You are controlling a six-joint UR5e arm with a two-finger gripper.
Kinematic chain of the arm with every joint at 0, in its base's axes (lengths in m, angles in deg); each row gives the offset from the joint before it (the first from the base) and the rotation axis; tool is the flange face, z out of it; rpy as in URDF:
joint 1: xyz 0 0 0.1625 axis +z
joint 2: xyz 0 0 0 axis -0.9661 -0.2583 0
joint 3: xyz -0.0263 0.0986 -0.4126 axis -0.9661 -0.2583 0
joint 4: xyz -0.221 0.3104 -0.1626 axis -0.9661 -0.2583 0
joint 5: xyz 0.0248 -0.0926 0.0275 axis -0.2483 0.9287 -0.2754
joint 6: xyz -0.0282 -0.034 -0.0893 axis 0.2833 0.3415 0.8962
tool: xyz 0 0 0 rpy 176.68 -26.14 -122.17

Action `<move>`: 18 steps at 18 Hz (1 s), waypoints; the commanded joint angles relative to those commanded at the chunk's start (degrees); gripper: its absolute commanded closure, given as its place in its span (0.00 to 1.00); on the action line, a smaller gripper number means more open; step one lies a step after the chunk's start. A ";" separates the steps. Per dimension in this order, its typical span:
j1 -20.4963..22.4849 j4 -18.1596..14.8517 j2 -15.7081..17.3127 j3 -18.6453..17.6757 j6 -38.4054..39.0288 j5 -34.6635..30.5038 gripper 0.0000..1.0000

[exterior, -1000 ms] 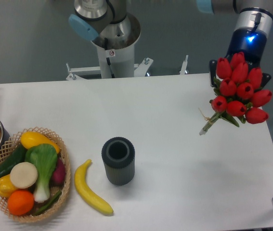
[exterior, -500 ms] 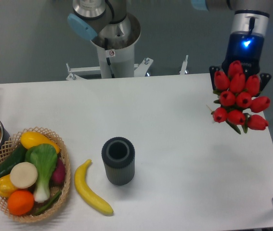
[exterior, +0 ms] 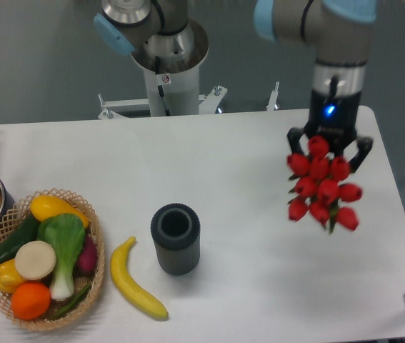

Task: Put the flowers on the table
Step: 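Carry the red tulips toward the black cup and lower them to the table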

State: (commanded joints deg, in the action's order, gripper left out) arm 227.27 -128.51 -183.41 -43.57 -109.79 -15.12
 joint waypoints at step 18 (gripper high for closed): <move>-7.04 0.09 -15.04 3.43 0.44 -17.87 0.53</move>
State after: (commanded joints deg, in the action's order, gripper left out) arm 220.23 -128.42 -198.45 -40.14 -109.35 -32.99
